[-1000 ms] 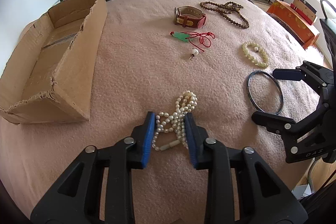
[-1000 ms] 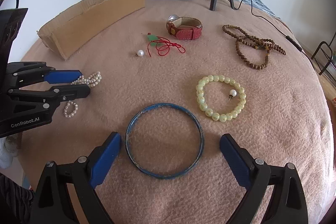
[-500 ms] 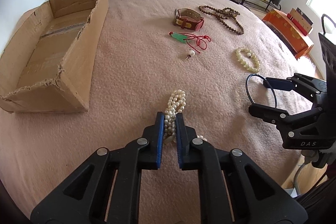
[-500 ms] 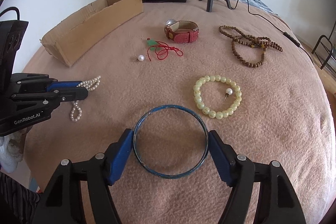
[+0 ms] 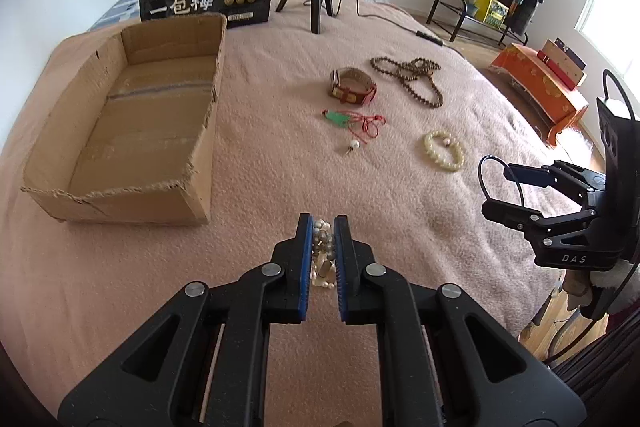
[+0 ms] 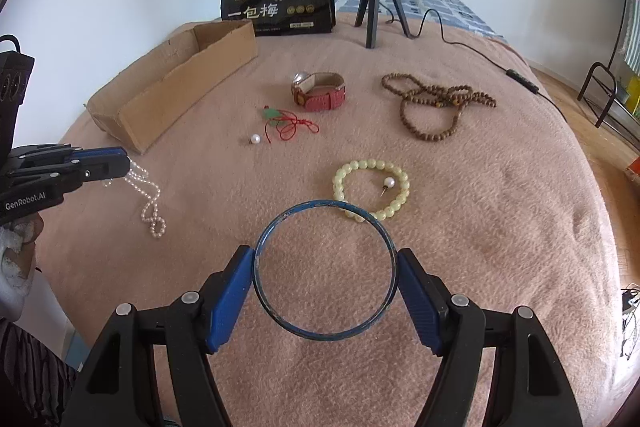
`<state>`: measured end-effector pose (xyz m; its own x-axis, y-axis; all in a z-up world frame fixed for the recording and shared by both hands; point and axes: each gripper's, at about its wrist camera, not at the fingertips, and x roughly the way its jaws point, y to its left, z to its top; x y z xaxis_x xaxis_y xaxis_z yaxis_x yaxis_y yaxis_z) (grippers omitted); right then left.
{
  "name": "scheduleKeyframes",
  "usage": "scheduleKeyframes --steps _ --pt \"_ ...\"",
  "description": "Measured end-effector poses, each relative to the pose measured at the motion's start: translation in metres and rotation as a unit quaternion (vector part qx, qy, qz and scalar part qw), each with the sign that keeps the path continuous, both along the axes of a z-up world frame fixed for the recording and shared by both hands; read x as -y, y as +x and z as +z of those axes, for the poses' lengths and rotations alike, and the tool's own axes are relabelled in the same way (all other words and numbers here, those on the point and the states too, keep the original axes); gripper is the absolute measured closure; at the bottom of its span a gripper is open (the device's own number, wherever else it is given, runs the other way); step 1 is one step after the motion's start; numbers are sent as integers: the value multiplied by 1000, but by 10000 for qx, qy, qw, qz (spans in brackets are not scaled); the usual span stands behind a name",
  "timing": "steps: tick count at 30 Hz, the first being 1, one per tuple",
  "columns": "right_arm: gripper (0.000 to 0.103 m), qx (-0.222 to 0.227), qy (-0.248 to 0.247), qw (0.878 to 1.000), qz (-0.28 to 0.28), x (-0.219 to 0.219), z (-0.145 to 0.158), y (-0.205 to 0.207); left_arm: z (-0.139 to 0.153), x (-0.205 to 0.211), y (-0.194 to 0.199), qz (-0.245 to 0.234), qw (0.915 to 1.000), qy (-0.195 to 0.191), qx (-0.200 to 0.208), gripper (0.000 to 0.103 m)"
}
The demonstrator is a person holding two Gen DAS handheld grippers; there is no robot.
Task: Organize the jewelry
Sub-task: 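Carry the pearl necklace with the left tool and the bangle with the right tool into the cardboard box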
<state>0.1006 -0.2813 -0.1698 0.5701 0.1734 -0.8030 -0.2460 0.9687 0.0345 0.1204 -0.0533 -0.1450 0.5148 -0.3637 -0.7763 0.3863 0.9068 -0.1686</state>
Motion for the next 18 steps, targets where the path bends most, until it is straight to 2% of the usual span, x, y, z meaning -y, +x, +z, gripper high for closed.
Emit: scheduleKeyframes --steps 10,18 --pt "29 251 6 9997 57 -3 23 -5 39 -17 -6 113 9992 -153 347 95" --pt "29 450 3 9988 208 -13 44 -3 81 -33 -4 208 9970 -350 655 95"
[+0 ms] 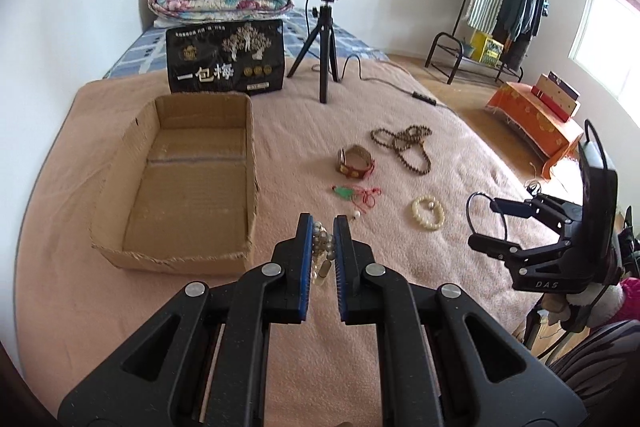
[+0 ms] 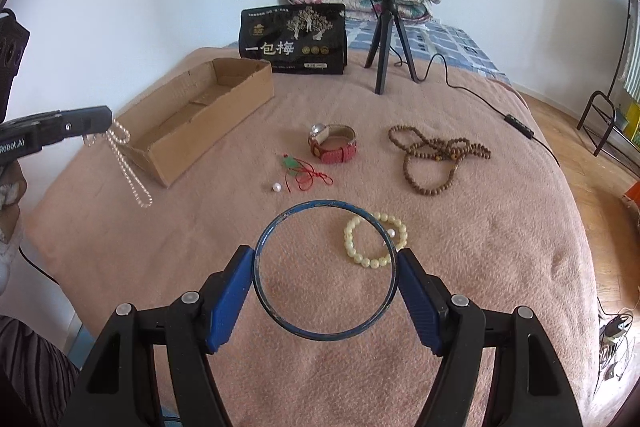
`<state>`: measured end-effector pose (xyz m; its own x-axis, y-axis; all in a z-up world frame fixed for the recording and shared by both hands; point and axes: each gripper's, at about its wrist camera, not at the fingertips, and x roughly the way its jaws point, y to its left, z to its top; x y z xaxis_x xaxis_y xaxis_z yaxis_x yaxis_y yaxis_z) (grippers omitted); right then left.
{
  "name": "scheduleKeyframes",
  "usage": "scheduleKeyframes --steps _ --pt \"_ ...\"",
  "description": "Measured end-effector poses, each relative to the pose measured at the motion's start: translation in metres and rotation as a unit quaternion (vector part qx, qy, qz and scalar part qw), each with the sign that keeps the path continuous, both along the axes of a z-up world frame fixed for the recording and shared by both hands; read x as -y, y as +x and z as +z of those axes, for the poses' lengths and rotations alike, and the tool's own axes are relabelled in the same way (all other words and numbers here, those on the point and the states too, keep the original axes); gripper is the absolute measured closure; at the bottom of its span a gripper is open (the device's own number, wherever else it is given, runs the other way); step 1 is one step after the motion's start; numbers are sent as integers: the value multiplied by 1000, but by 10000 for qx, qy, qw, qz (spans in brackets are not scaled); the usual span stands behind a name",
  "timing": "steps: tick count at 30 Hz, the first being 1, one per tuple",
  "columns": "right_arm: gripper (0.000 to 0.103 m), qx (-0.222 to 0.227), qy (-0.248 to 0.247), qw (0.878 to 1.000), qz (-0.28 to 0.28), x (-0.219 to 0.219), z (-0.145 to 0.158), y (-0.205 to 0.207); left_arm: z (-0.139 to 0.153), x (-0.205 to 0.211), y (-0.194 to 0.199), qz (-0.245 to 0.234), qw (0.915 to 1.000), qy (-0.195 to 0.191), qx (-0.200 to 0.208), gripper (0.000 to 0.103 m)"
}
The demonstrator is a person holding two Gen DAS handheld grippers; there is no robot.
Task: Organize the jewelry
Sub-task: 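Carry the pearl necklace with the left tool and the bangle with the right tool into the cardboard box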
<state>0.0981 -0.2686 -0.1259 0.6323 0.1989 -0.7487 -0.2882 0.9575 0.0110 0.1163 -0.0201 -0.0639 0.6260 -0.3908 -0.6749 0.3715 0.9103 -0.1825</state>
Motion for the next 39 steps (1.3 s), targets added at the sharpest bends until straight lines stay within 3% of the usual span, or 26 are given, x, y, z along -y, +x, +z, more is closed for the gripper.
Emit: scheduleKeyframes --steps 9,17,30,39 --pt "29 220 15 9992 338 -28 27 15 35 -30 12 330 9988 -8 353 95" --pt "29 439 -7 9967 689 -65 51 41 49 -56 36 667 9961 70 572 95" --pt "29 476 71 9933 1048 -130 57 97 18 -84 77 965 9938 423 349 95" --pt "29 266 85 9925 1190 -176 36 143 -16 -87 94 1075 9913 751 140 95"
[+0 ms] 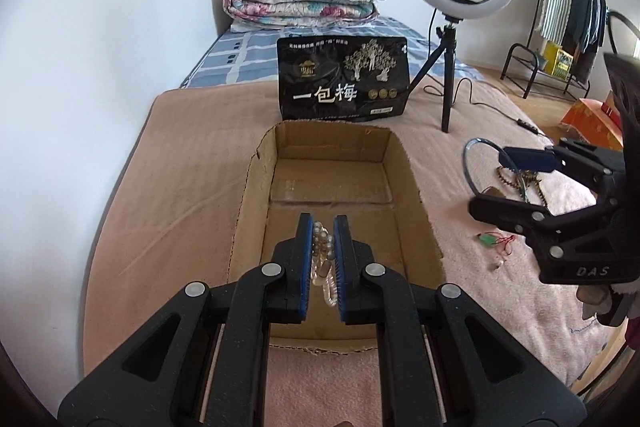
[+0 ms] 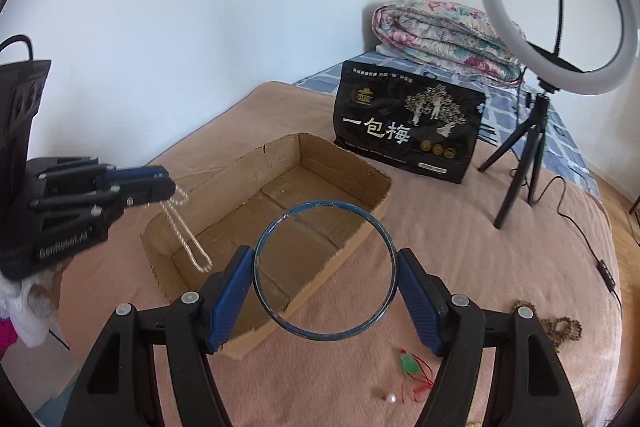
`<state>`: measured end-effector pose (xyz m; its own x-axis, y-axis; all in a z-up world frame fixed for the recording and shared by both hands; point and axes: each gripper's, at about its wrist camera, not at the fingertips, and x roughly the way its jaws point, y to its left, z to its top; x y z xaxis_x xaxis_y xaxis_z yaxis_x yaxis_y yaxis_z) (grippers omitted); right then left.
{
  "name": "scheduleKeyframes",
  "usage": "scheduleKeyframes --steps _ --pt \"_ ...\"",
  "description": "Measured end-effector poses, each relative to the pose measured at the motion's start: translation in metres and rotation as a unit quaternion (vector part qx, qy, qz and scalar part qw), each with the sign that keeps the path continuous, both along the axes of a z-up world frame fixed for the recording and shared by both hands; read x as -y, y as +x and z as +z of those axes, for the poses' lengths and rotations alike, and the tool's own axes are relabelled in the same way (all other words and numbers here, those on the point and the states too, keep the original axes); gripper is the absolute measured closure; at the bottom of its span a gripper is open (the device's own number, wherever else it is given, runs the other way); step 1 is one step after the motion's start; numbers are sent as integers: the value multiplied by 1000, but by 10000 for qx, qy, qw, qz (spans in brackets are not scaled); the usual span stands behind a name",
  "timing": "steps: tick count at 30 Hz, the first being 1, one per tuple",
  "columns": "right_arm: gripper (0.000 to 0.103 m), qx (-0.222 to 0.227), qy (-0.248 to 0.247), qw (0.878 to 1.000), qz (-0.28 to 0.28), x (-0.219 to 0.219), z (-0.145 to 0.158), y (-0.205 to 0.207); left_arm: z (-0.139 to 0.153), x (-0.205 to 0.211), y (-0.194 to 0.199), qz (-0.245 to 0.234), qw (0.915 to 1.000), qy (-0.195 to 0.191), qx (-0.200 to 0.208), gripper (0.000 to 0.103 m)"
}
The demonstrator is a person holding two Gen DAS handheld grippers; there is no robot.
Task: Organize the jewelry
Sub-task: 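Carry the pearl necklace with the left tool and the bangle with the right tool into the cardboard box, then open the left tool to drop the necklace while the right tool releases the bangle in the box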
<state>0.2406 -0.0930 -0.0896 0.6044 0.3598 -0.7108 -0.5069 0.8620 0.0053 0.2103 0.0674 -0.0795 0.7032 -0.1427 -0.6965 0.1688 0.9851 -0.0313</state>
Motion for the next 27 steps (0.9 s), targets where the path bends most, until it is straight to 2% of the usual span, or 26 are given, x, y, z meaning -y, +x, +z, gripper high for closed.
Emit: scheduleKeyframes --steps 10,19,21,24,26,27 --pt "29 -197 -79 9997 98 -33 -27 31 -23 -1 9 109 9997 169 -165 95" --pt "29 -324 -96 9994 83 -39 -38 45 -37 -5 12 190 9992 219 -285 95" --pt "26 -286 -98 9995 34 -38 -37 45 -37 -7 12 174 9992 195 -312 95" --pt "16 -221 -45 9997 10 -37 -34 45 -36 -9 13 205 9989 172 -382 94" --pt "15 -175 -50 9998 18 -37 -31 44 -36 -9 13 213 9988 192 -396 87" --pt "15 -155 -51 9999 17 -37 -30 43 -35 -10 11 232 9988 215 -369 74"
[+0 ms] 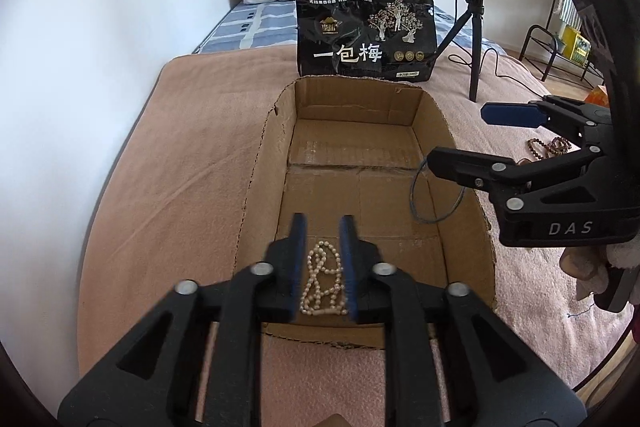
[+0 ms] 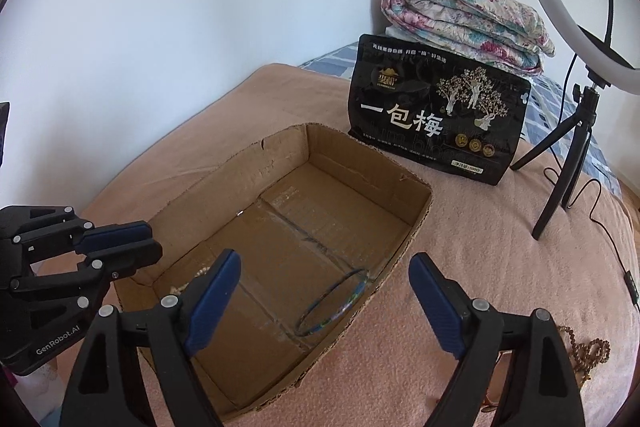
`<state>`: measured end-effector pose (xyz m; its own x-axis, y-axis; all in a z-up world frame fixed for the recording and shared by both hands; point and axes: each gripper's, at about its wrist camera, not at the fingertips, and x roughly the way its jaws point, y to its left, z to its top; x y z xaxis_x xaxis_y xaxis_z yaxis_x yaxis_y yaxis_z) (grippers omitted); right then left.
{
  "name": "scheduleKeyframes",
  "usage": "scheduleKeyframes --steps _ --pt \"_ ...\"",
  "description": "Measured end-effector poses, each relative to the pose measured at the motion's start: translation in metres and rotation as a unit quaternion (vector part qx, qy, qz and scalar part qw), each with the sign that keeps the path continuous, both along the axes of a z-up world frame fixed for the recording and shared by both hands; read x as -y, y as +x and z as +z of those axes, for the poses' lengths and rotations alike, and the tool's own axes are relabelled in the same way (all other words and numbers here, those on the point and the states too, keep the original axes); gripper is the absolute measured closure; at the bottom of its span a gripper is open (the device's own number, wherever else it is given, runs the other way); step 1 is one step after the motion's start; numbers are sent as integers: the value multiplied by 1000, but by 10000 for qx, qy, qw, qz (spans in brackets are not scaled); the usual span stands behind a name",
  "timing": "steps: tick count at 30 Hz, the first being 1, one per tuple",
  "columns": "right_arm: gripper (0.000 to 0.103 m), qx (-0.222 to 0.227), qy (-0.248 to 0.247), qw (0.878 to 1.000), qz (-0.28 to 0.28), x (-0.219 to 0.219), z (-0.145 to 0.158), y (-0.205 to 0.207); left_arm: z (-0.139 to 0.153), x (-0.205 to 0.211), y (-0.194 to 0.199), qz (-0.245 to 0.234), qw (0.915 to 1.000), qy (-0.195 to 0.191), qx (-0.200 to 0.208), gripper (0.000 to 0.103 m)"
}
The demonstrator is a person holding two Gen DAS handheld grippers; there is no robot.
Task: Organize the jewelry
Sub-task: 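Open the left tool to drop the necklace while the right tool releases the bangle in the box, then withdraw both tools from the box back toward the remaining jewelry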
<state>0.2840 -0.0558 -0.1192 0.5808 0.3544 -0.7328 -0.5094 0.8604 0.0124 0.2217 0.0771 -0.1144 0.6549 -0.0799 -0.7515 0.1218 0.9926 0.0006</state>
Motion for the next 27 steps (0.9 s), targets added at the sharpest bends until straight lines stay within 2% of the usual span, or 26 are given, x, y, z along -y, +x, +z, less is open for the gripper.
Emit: scheduleKeyframes --steps 1,2,15,27 --pt "15 16 2 10000 -1 0 2 -1 1 0 -2 17 10000 17 38 64" --pt "15 37 0 10000 -9 1 4 -3 3 -1 -4 29 10000 27 86 63" --pt "15 266 68 9994 -229 26 34 -33 24 1 -34 66 9997 -45 242 63" --pt "12 616 92 9962 -613 75 68 -83 66 42 -75 -259 9966 78 772 63"
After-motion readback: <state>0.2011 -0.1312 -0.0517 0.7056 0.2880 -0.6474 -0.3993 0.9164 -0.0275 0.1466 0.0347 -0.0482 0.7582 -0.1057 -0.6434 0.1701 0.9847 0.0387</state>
